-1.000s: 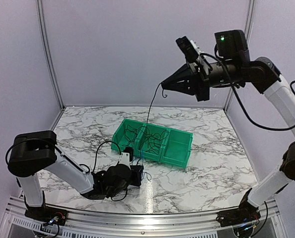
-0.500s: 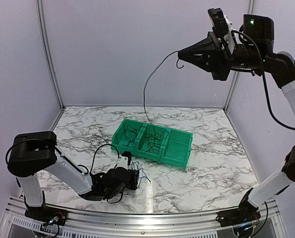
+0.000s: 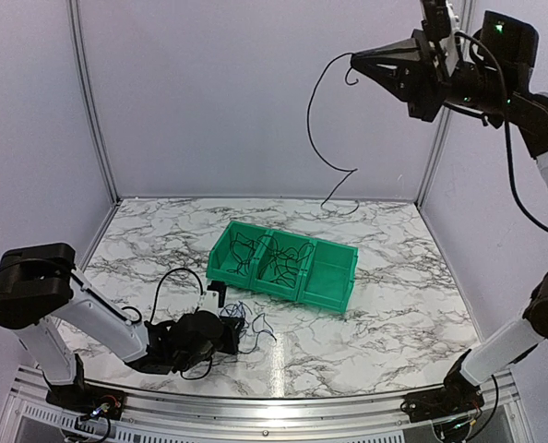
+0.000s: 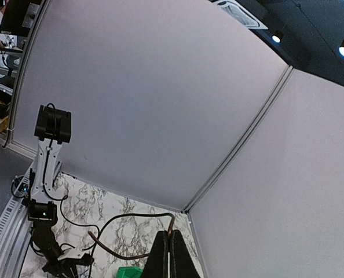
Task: Untangle the cables
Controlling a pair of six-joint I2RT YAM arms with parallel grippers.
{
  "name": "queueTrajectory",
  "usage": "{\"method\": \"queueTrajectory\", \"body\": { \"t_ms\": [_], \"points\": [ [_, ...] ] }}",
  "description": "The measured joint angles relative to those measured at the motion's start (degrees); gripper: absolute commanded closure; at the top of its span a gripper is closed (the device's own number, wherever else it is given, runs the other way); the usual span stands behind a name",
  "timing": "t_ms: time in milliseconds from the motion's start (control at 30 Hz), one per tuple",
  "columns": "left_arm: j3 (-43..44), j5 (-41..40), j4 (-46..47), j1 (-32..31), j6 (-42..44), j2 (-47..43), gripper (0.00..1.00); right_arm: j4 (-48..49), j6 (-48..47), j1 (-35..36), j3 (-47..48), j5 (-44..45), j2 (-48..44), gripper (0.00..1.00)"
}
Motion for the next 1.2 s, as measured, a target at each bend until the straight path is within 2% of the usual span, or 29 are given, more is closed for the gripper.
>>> {"method": "queueTrajectory", "body": {
  "t_ms": [333, 600, 800, 1000, 1200],
  "points": [
    [-3.9, 0.3, -0.6, -0.9, -1.3, -7.7, 0.79, 4.9, -2.0, -0.1, -14.9, 7.1, 1.4, 1.00],
    [-6.6, -0.3, -1.0, -1.6, -1.9, -11.5, 0.78, 10.4, -3.3, -0.8, -21.5, 10.3, 4.9, 1.00],
    [-8.2, -1.1, -1.1, -2.0, -2.5, -13.1, 0.77, 15.1, -3.3, -4.1, -27.9, 10.6, 6.9, 1.00],
    [-9.2, -2.0, -1.7, -2.0, -3.0, -13.6, 0.75, 17.5, -3.7, -6.4, -32.4, 11.0, 12.3, 1.00],
    [-9.2, -2.3, -1.7, -2.0, -3.0, -13.6, 0.75, 17.2, -5.1, -6.5, -36.1, 12.4, 21.6, 1.00]
  ]
}}
